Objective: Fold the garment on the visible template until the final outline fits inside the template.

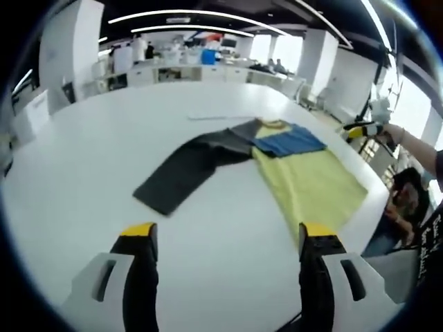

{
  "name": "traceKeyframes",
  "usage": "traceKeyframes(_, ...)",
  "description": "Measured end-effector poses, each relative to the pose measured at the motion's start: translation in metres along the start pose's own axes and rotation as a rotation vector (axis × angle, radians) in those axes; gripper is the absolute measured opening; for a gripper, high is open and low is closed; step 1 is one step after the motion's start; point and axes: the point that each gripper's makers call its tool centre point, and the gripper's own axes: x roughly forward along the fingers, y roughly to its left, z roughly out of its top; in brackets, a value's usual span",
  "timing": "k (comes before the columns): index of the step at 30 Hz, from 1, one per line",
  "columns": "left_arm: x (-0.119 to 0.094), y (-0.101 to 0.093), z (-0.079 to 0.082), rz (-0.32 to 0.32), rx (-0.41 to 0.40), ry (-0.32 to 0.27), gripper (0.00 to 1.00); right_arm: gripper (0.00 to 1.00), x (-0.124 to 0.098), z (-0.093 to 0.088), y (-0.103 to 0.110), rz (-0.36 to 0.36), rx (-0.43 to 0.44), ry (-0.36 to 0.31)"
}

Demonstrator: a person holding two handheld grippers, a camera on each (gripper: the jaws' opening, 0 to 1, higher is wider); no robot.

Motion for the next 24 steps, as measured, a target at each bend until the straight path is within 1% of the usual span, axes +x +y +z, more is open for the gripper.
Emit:
traceKeyframes(2, 0.001, 0.004, 0.002, 0.015, -0.003, -0.01, 0.76, 0.99, -0.006, 0.002, 0.006, 0.008, -0.007, -0.015)
traceKeyframes(5, 0.004, 0.009, 0.002, 0.028, -0.023, -0.007, 0.75, 0.99, -0.013, 0.002, 0.012, 0.009, -0.034, -0.021)
traceKeyframes(8, 0.007, 0.013, -0.001, 0.043, -0.031, 0.017, 0.71, 0.99, -0.022, -0.002, 0.017, -0.001, -0.073, -0.018)
traceKeyframes(10, 0.009, 0.017, 0.0, 0.056, -0.048, 0.006, 0.7, 0.99, -0.026, -0.005, 0.021, 0.01, -0.086, -0.012)
traceKeyframes(13, 0.014, 0.022, -0.002, 0.061, -0.084, 0.003, 0.68, 0.99, -0.033, -0.011, 0.028, 0.02, -0.115, -0.002)
traceKeyframes(14, 0.015, 0.023, -0.002, 0.063, -0.082, 0.005, 0.66, 0.99, -0.035, -0.013, 0.03, 0.024, -0.122, 0.003)
traceKeyframes(17, 0.019, 0.03, -0.004, 0.086, -0.103, 0.012, 0.62, 0.99, -0.041, -0.022, 0.038, 0.033, -0.138, 0.015)
traceKeyframes(19, 0.022, 0.032, -0.003, 0.09, -0.105, 0.005, 0.6, 0.99, -0.042, -0.027, 0.041, 0.035, -0.142, 0.018)
traceKeyframes(24, 0.034, 0.041, -0.003, 0.108, -0.154, -0.007, 0.54, 0.99, -0.045, -0.038, 0.045, 0.031, -0.132, 0.02)
